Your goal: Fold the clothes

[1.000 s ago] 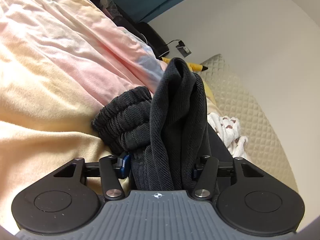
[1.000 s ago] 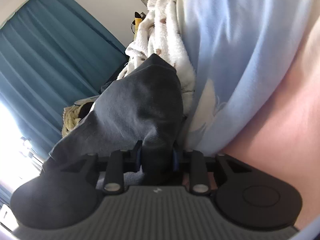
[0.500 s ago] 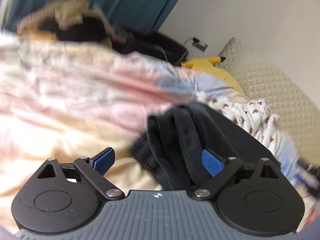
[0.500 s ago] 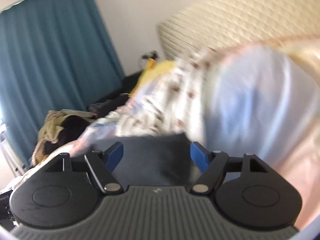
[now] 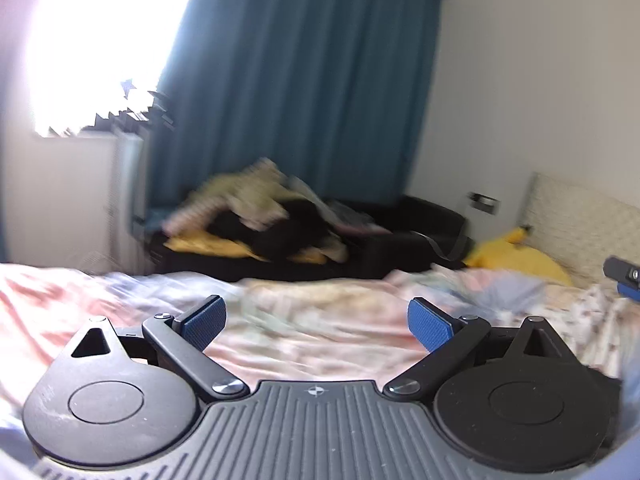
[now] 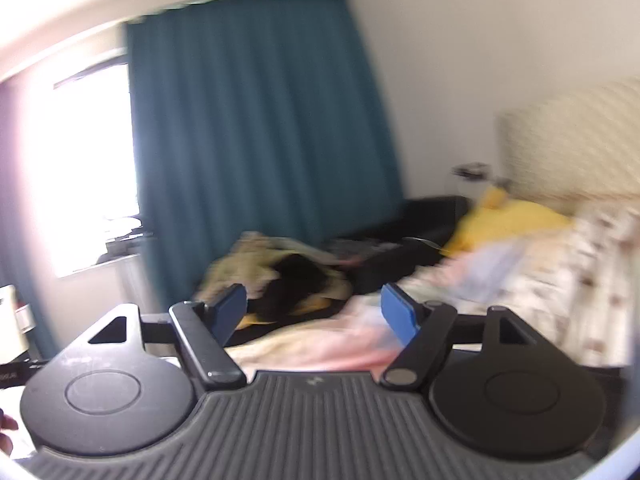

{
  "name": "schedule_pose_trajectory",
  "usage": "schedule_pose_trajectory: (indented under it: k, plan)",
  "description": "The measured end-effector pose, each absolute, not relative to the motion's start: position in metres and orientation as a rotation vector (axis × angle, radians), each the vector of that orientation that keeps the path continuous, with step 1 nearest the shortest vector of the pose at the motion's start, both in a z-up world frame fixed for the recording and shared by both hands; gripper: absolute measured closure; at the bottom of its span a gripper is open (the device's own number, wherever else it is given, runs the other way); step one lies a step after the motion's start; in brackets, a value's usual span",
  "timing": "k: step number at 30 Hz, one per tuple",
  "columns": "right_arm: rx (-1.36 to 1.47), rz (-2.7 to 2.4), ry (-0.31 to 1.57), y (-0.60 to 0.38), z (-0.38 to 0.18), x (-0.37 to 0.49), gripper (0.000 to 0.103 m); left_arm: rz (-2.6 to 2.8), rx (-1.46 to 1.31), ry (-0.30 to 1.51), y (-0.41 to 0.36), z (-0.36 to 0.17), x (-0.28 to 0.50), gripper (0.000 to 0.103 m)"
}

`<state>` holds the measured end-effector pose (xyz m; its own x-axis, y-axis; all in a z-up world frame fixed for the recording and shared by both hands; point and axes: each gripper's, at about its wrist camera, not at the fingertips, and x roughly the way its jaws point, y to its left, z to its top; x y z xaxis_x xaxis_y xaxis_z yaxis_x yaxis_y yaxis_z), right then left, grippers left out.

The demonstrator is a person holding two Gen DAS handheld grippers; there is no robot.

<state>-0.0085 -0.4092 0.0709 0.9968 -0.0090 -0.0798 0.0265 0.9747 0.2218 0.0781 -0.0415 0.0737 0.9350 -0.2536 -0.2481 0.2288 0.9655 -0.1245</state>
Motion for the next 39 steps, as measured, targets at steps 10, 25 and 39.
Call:
schedule_pose_trajectory:
  k: [10,25,39]
  plan:
    - [0.168,0.247,0.133,-0.255,0.063,0.018,0.028,-0.033,-0.093,0.327,0.055,0.083,0.027,0.003]
    - [0.138,0.267,0.264,-0.221,-0.002,0.021,0.028,-0.055,-0.087,0.397,0.053,0.024,0.016,0.0]
    - [0.092,0.259,0.309,-0.211,-0.023,0.031,0.019,0.082,-0.081,0.363,0.059,0.017,0.021,0.0]
